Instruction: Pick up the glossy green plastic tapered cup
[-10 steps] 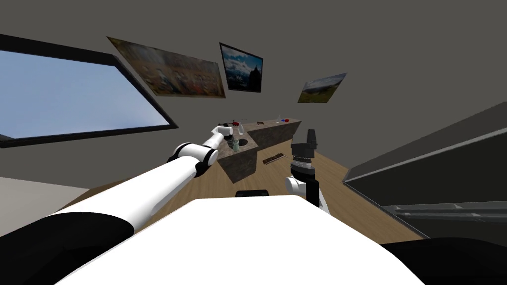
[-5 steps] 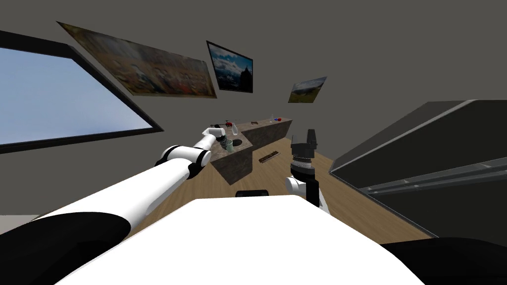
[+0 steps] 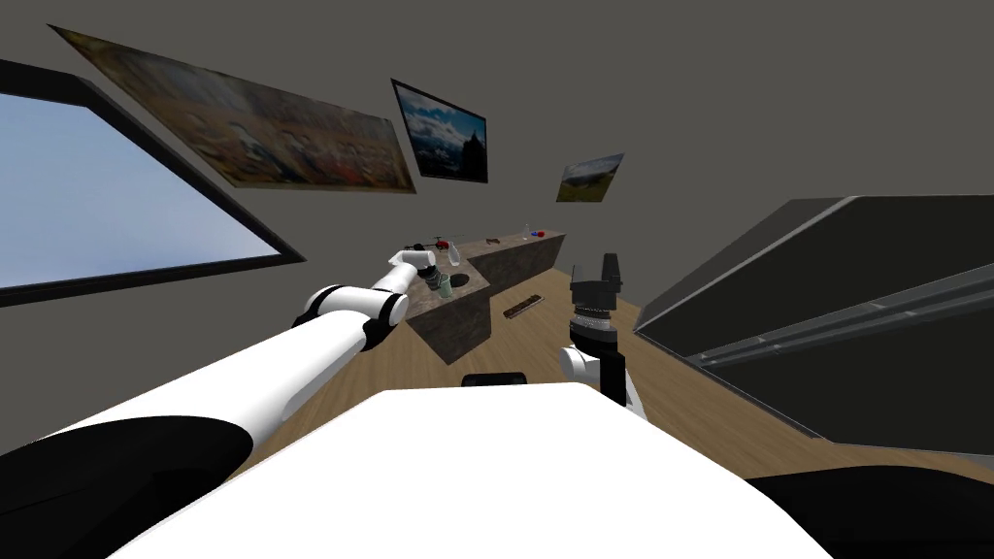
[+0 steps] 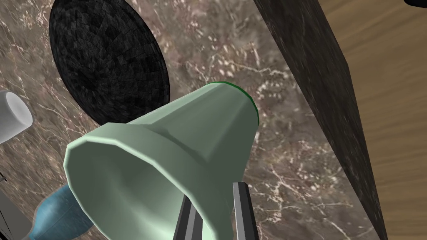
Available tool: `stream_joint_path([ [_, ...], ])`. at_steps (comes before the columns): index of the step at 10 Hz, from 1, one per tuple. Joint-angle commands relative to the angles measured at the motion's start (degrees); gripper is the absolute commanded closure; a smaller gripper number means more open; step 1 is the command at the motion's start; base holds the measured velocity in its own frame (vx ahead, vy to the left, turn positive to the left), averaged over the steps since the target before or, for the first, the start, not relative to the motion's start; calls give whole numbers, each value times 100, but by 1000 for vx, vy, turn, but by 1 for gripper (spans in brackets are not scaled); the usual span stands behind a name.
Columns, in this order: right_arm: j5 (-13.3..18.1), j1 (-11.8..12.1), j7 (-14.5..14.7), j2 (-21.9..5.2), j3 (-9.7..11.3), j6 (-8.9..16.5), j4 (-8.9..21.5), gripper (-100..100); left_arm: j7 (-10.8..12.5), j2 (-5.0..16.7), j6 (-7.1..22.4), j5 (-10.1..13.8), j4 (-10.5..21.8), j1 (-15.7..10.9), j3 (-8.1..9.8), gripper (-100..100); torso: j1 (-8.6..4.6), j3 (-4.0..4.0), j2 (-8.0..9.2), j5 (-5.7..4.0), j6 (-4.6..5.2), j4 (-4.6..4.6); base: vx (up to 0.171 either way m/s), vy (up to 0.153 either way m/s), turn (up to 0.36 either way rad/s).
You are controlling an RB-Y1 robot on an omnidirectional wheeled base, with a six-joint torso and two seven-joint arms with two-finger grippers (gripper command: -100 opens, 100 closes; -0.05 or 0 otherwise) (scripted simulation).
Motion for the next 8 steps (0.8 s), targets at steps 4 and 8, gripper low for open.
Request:
stream_joint_path([
  [4,0,0,0,0,0,0,0,0,6,-1,0,2,2,2,3,0,-2,2,3,-3,0,2,0,0,0],
  [8,0,1,0,0,-1,0,0,0,104,-358,100,-45,-113,-127,-134,100,9,4,-1,-5,-3,7,28,29,182],
])
